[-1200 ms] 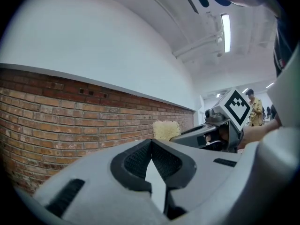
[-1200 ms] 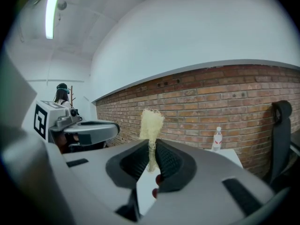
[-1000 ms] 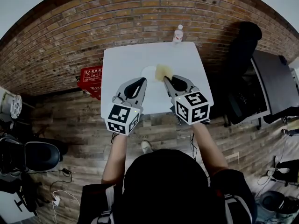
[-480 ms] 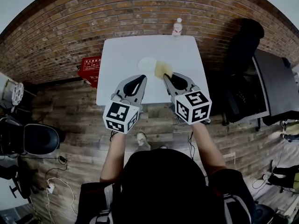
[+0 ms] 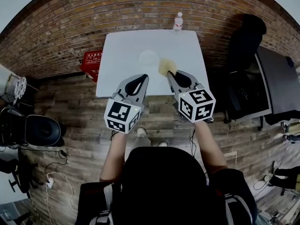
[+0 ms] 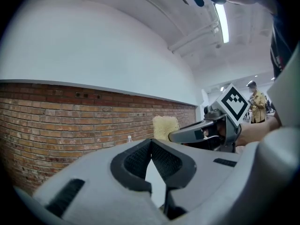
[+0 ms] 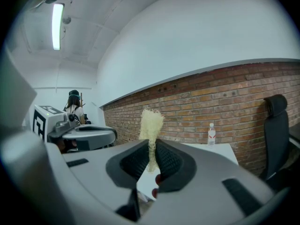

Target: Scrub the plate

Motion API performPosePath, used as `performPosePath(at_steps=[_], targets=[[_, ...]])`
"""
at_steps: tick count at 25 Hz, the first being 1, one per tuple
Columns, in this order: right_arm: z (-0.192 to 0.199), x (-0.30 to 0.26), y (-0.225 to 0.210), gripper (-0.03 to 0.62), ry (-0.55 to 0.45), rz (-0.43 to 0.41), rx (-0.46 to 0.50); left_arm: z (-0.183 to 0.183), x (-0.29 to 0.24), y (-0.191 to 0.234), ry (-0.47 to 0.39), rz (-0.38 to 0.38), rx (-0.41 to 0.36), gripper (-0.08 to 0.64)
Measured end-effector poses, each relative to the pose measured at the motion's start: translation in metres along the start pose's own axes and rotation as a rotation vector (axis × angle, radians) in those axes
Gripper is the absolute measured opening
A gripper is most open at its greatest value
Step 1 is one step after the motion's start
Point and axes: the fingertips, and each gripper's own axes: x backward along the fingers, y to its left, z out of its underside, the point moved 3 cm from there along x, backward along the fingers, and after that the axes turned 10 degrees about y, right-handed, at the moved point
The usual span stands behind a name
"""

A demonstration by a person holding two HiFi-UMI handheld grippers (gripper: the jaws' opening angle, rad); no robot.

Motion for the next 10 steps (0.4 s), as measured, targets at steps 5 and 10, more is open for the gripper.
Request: performPosePath(at_steps=[5, 10], targets=[[0.007, 0.013, -0.001, 0.041, -0.005, 0.003, 0.0, -0.002, 0.003, -0.015, -0.01, 0.011, -0.011, 0.02], [0.012, 0.021, 0.0, 0.041, -0.004, -0.008, -0.012, -0.004, 0.007, -0.027, -0.01, 0.01, -0.031, 0.02]])
